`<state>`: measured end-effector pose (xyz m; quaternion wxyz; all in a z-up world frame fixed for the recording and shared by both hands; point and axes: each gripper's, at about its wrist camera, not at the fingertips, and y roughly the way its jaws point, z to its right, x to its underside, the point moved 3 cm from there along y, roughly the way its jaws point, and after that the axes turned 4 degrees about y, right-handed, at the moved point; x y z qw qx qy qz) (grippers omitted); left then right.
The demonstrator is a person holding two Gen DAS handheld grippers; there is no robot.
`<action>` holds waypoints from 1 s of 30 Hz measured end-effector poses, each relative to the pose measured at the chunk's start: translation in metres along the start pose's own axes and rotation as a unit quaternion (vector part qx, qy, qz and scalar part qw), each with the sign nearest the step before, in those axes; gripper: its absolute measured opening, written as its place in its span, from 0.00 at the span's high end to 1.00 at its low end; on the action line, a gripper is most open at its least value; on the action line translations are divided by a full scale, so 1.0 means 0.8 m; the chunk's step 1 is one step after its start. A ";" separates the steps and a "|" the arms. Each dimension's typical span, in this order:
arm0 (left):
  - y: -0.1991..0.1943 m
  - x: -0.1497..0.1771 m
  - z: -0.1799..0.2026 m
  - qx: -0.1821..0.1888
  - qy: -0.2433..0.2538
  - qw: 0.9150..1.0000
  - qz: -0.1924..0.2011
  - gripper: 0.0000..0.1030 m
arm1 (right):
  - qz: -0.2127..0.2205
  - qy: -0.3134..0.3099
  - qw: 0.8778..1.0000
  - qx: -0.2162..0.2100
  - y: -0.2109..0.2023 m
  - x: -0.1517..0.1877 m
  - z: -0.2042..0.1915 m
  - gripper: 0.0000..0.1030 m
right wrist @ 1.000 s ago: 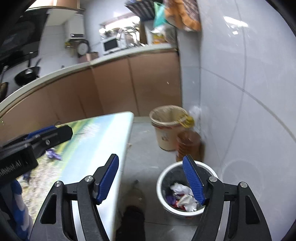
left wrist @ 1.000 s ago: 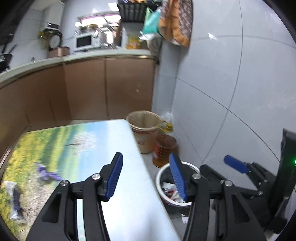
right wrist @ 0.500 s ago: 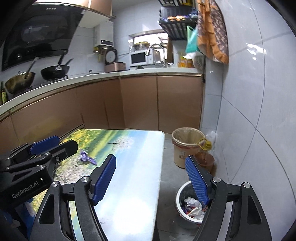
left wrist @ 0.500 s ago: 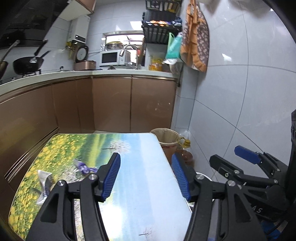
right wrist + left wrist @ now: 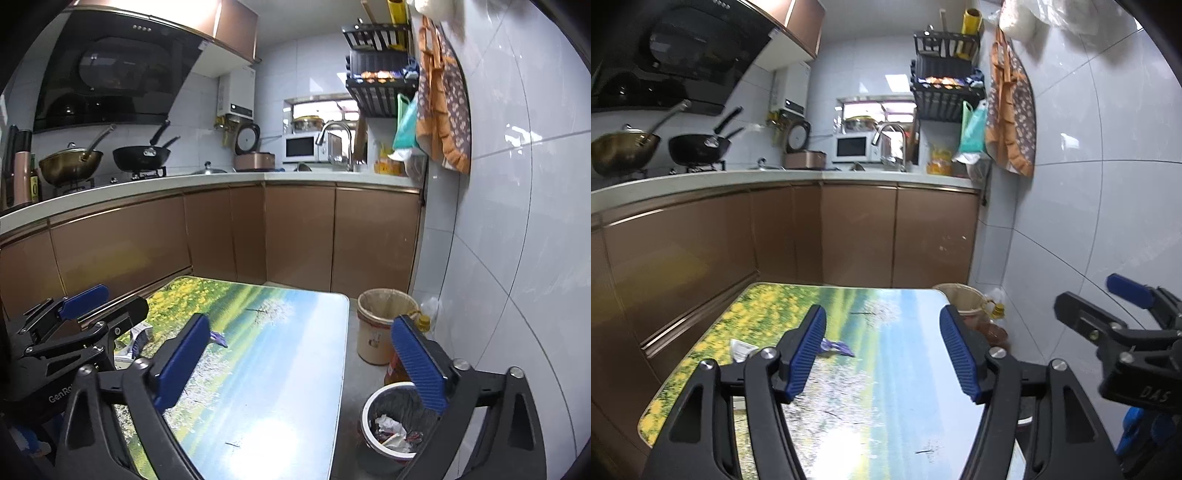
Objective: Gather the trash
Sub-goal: 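Move both tools across the table toward the milk carton and purple bag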
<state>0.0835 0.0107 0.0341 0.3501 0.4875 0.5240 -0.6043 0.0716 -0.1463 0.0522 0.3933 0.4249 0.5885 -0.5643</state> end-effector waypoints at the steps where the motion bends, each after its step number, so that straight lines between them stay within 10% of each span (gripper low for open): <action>1: -0.005 0.001 -0.002 -0.003 0.000 1.000 0.005 0.40 | 0.002 -0.001 1.000 -0.001 -0.002 -0.001 0.000 0.00; 30: -0.052 0.012 -0.035 -0.065 -0.023 0.998 0.005 0.39 | 0.052 0.039 0.998 0.006 -0.069 0.003 0.054 0.00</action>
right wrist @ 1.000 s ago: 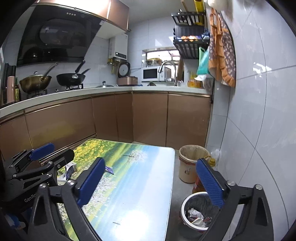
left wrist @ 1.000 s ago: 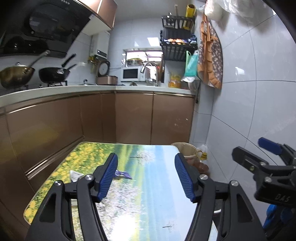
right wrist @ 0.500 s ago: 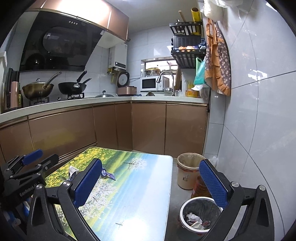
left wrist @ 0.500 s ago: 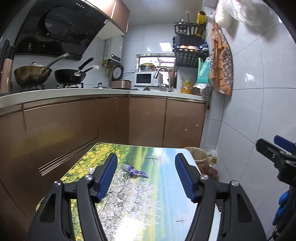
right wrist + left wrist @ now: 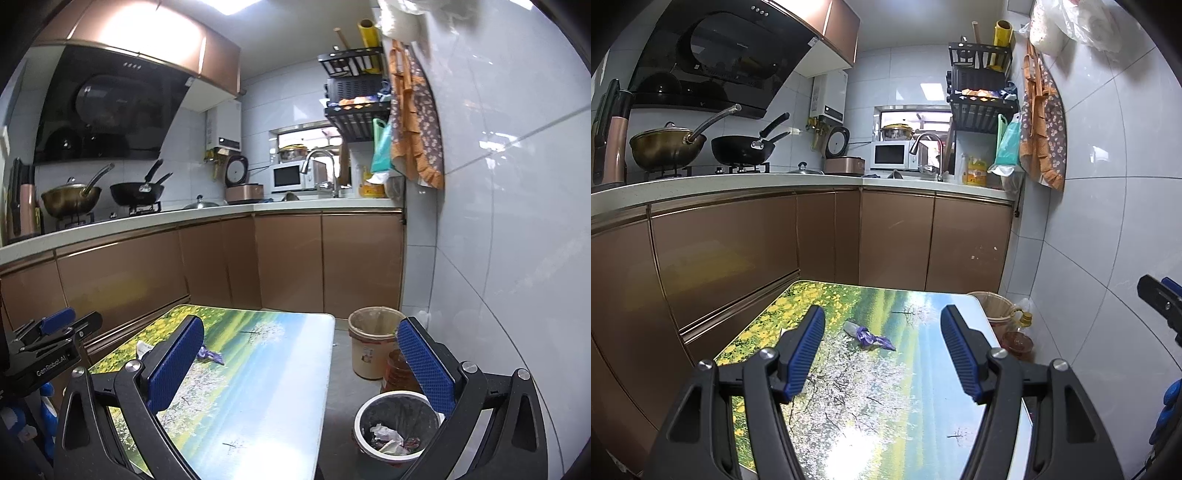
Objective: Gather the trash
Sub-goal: 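Move both tools across the table toward the milk carton and purple bag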
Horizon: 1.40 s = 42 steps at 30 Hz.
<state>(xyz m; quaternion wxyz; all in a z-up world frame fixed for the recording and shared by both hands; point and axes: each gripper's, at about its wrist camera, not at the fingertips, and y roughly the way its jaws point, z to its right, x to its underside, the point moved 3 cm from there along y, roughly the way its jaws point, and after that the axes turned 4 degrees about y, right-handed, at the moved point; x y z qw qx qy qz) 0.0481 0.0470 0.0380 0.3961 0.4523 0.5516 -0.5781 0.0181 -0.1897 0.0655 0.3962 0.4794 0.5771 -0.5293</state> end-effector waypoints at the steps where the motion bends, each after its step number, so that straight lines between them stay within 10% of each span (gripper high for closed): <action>1: 0.000 0.000 0.001 0.000 0.002 1.000 -0.001 0.39 | 0.000 0.004 1.000 0.001 0.000 0.000 0.005 0.00; 25: 0.060 0.040 -0.084 -0.076 -0.036 0.993 -0.080 0.39 | -0.086 0.009 0.996 -0.031 0.097 0.045 0.009 0.00; 42: 0.011 0.042 -0.137 -0.110 -0.059 0.991 -0.052 0.39 | -0.077 -0.024 0.996 -0.045 0.062 0.045 -0.021 0.00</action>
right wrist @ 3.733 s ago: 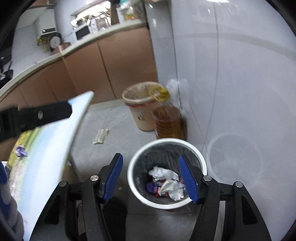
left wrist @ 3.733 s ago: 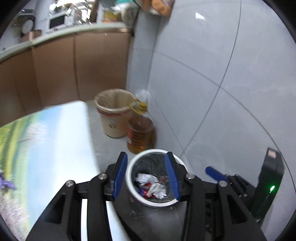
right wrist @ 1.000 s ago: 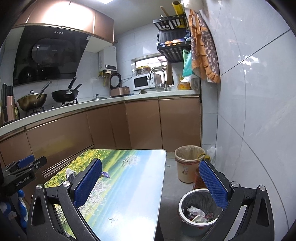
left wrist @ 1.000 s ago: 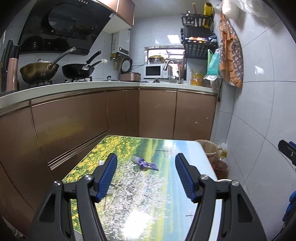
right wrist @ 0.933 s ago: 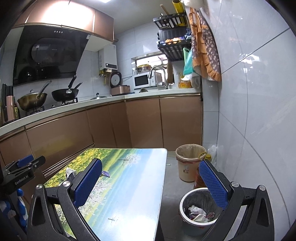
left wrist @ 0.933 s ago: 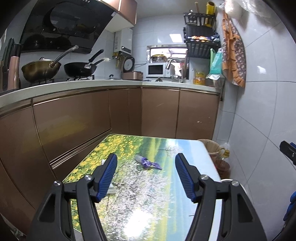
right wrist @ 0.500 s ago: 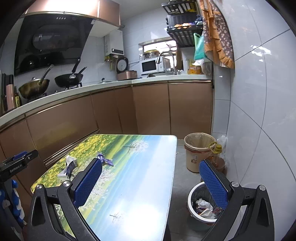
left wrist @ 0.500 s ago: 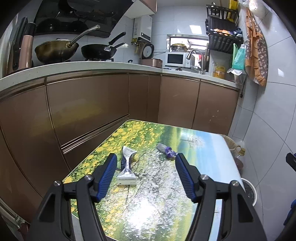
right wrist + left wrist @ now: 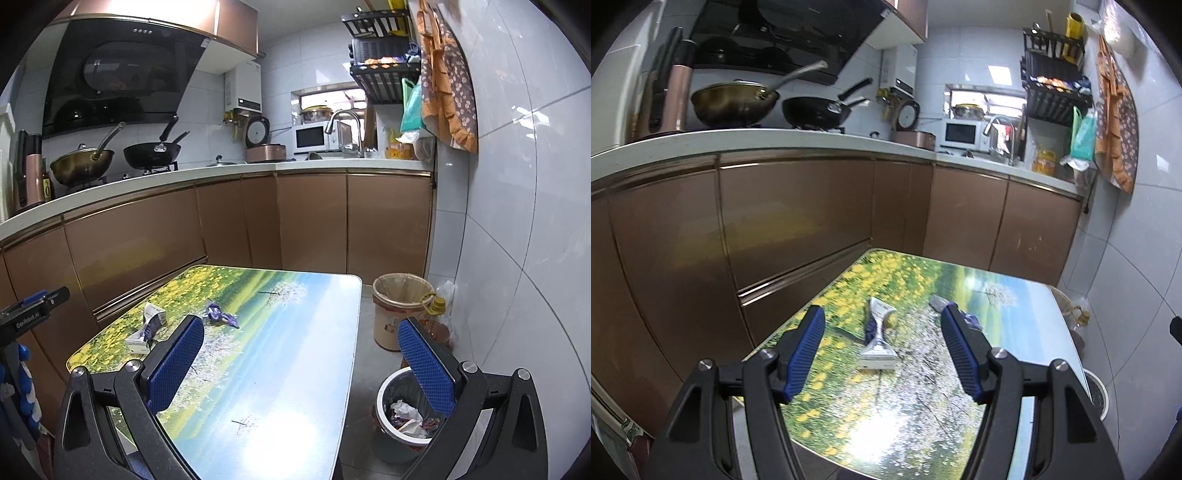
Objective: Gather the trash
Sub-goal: 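Move both tools across the table toward the milk carton and purple bag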
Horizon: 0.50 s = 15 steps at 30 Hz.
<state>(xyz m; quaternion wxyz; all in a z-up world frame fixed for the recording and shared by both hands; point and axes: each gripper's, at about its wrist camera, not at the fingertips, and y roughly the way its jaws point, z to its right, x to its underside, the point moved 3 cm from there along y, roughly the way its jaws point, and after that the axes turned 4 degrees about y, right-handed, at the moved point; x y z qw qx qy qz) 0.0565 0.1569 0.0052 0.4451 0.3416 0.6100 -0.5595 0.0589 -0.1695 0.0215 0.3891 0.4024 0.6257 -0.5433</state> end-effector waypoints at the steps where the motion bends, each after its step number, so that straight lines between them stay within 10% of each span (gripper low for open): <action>1: -0.004 0.000 -0.005 -0.003 -0.002 1.000 0.002 0.39 | 0.001 -0.002 1.000 -0.001 -0.002 -0.001 -0.003 0.00; 15: -0.030 0.015 -0.107 -0.050 -0.034 0.998 0.030 0.38 | 0.005 -0.055 0.998 -0.016 -0.024 -0.004 -0.064 0.00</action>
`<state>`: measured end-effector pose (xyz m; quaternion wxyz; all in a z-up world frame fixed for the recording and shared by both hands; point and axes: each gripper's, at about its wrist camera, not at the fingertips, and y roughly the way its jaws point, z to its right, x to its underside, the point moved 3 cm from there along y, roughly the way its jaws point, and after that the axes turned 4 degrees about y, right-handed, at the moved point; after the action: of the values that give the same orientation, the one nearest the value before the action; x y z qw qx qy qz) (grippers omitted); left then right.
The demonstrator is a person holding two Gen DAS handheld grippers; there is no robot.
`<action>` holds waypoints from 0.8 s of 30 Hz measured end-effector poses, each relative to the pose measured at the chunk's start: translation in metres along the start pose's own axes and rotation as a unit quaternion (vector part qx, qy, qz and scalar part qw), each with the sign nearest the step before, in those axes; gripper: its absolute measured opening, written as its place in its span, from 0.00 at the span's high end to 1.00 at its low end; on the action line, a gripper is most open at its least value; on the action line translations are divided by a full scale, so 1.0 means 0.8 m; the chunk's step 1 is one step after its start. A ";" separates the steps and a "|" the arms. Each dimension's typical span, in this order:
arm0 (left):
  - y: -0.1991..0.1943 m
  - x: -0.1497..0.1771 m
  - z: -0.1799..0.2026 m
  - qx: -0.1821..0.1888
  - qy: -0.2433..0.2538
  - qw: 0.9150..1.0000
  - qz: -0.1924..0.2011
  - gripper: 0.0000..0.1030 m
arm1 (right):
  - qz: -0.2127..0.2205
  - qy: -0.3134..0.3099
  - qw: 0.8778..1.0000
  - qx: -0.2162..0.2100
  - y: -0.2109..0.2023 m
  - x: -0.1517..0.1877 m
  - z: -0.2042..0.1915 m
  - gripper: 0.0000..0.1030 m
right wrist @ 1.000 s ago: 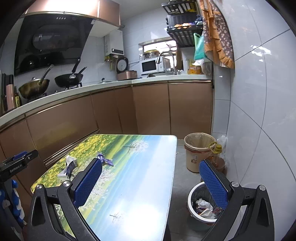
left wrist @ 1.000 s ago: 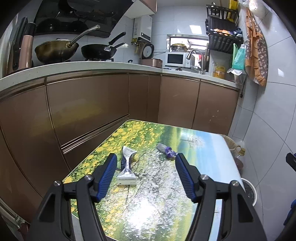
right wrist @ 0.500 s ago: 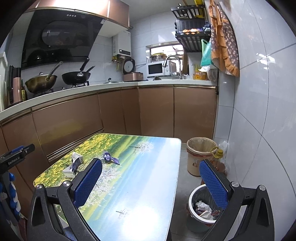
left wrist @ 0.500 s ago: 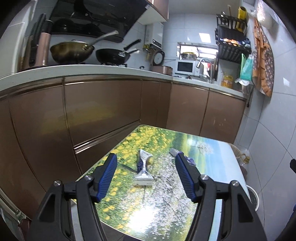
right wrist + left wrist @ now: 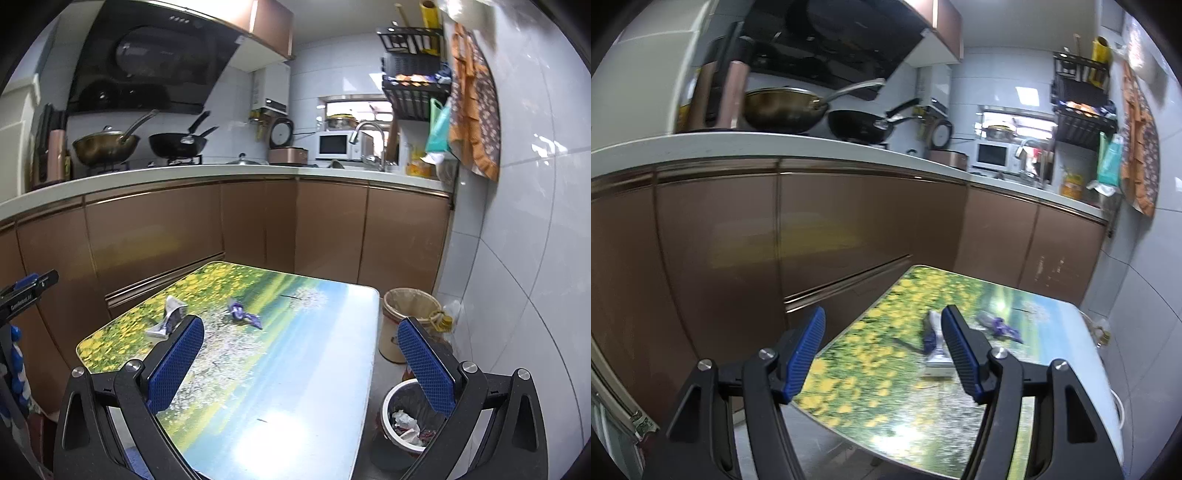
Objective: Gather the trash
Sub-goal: 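Move both tools across the table toward the milk carton and purple bag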
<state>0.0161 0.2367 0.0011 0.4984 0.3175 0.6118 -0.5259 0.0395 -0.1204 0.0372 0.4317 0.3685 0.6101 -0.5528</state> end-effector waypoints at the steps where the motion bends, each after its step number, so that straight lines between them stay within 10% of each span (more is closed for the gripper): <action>1: -0.001 0.002 -0.007 -0.003 -0.003 1.000 0.001 0.38 | 0.002 -0.004 1.000 -0.001 -0.002 -0.001 -0.006 0.00; 24: -0.032 0.023 -0.084 -0.019 -0.057 0.998 0.028 0.34 | 0.013 -0.061 0.998 -0.016 -0.039 -0.015 -0.071 0.00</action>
<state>-0.0312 0.2924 -0.0113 0.5527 0.2943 0.5836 -0.5171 0.0083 -0.0669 0.0605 0.4807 0.3352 0.5865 -0.5591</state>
